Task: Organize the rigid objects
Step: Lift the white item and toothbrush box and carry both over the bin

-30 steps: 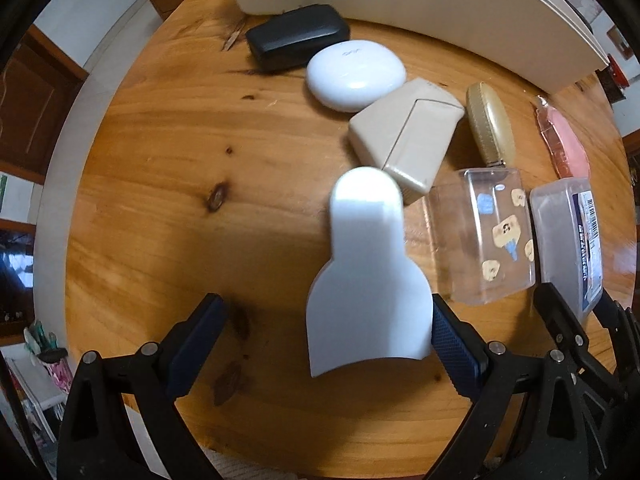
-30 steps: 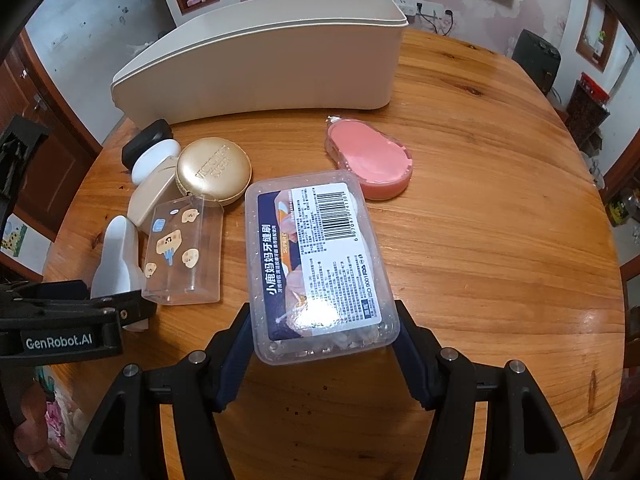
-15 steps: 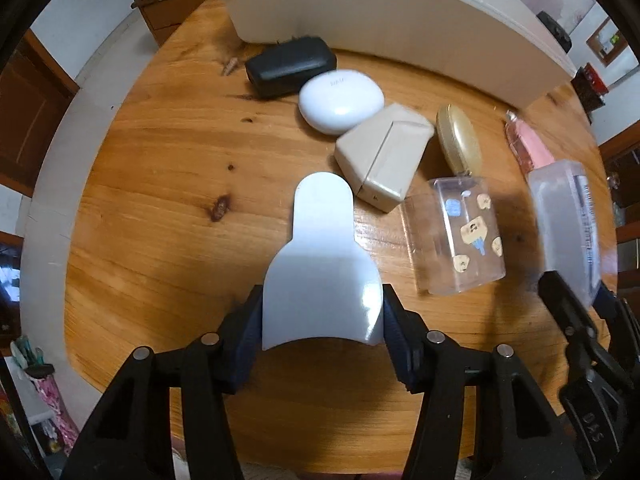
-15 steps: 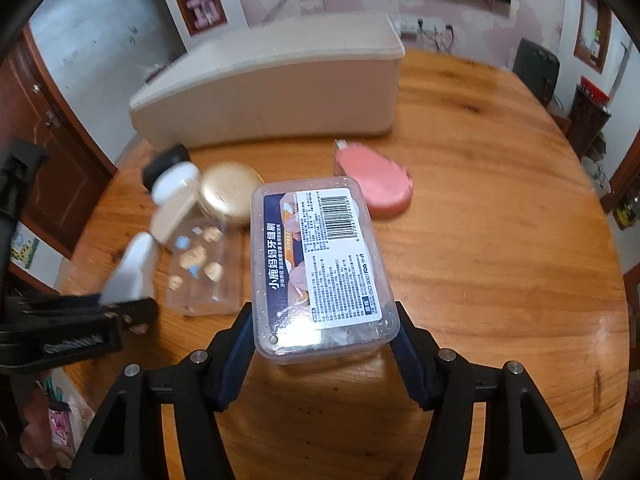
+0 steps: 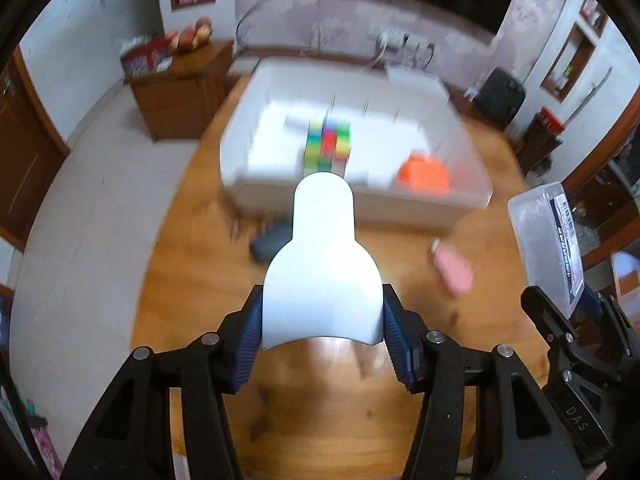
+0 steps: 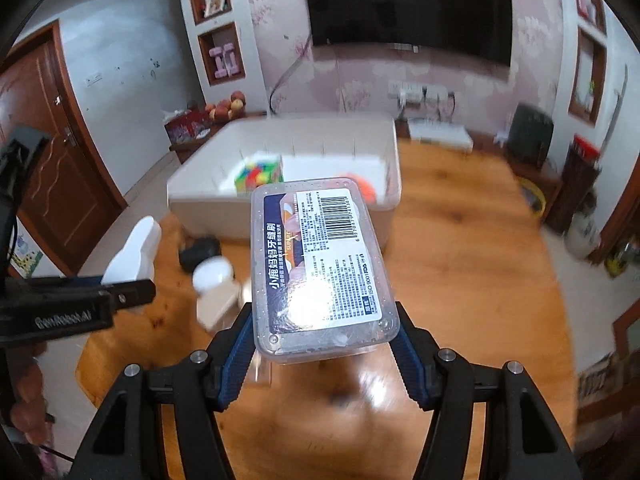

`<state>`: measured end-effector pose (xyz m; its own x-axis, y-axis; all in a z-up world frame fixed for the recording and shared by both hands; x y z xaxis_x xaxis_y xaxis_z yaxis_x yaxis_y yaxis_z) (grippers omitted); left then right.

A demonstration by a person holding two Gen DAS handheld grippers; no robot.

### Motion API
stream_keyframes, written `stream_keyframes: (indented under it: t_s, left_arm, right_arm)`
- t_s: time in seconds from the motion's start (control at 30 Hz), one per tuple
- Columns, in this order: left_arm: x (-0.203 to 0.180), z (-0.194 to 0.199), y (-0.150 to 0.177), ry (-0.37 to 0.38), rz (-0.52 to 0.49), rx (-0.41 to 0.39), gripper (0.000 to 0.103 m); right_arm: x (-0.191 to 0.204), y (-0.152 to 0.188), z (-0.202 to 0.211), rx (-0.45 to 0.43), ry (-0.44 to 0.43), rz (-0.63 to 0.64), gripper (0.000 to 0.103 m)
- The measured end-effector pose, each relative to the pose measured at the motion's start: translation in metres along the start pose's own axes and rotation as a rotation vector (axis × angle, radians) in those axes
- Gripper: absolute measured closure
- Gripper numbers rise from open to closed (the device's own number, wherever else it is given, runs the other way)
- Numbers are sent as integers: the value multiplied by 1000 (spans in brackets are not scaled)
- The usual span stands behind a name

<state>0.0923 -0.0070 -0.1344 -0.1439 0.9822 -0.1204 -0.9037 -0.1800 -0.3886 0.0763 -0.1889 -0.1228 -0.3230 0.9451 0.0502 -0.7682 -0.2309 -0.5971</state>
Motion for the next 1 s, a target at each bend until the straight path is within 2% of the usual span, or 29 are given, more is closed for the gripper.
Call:
stream_keyframes:
  t_s: [0.2,0.33,0.43,0.57,0.63,0.77,1.0]
  left_arm:
    - [0,46,-87,-31,-29,-106,45]
    - [4,48,-132,-68,-43,-135,44]
    - [9,36,-156,-93,-54,-118,44]
    - [16,-6,-177,-146,-70,-37,44]
    - [20,-31,-182,-172,-80,6,44]
    - [23,-72,-181,-180,-115,88,44]
    - [25,-125,-167,-218,-182,203,44]
  right_arm:
    - [-8,-95,51,-136,55,38,39]
    - [-16,-160,74,-212,82,18,39]
    - [-19,-198,70,-218,83,3,39]
    - [-17,-236,28,-160,92,-12,39]
    - [-15,-244,-5,-99,86,-21,39]
    - [-8,-239,-66,1,118,-8,39]
    - [-14,-203,-166,201,96,-62,39]
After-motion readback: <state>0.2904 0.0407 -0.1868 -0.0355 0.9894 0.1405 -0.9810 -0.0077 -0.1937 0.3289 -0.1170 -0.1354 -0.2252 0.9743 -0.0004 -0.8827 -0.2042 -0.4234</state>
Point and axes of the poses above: each gripper's, at about its wrist camera, not at the fingertips, and z roughly against the way its jaws point, x to its left, y to its underside, the point moved 8 cm from there along -z, roughly the way its jaws point, and after that the axes turned 7 degrees about x, right-handed, at the moved point
